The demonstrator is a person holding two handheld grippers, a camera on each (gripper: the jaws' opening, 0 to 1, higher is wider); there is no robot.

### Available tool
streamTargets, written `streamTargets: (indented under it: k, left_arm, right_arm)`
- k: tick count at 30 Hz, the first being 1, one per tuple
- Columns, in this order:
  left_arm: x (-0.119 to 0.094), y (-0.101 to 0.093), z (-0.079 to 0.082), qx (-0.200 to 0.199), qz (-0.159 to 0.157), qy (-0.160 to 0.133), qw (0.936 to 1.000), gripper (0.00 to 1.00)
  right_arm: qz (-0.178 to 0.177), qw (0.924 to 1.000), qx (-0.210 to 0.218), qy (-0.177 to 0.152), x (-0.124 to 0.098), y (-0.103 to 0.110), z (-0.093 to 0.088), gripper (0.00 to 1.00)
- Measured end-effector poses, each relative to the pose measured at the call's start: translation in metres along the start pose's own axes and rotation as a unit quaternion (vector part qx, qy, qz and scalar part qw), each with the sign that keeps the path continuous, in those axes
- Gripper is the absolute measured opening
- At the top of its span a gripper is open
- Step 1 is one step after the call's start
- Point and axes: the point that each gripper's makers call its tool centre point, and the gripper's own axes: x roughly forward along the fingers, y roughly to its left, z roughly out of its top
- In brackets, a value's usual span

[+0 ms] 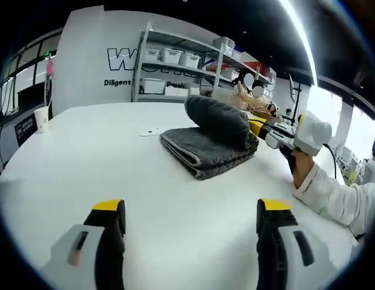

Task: Open the folded towel by lifting each exposed corner and separating the folded layers until the towel lies flat within the target outline without major curled edges

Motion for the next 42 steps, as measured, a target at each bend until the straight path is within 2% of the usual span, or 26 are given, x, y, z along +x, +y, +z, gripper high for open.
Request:
streamTargets:
  k: [5,12,42]
  left_arm:
    - [-0.001,0.001,0.000,0.001,0.001,0.000,1.0000,0.88]
    - [-0.001,-0.001,-0.003,0.005,0.002,0.007,1.0000,0.88]
    - [0.000,0.001,-0.006,0.012,0.006,0.019,0.9997,0.88]
  right_arm:
    - [-0.010,0.9999,0.004,0.003,-0.002,-0.008,-0.003,0.00]
    - [-0.035,0.9983,0.036,0.028,-0.008,-0.031,-0.022,0.00]
    - [-0.053,0.9949,0.072,0.046,-0.010,-0.044,-0.036,0.00]
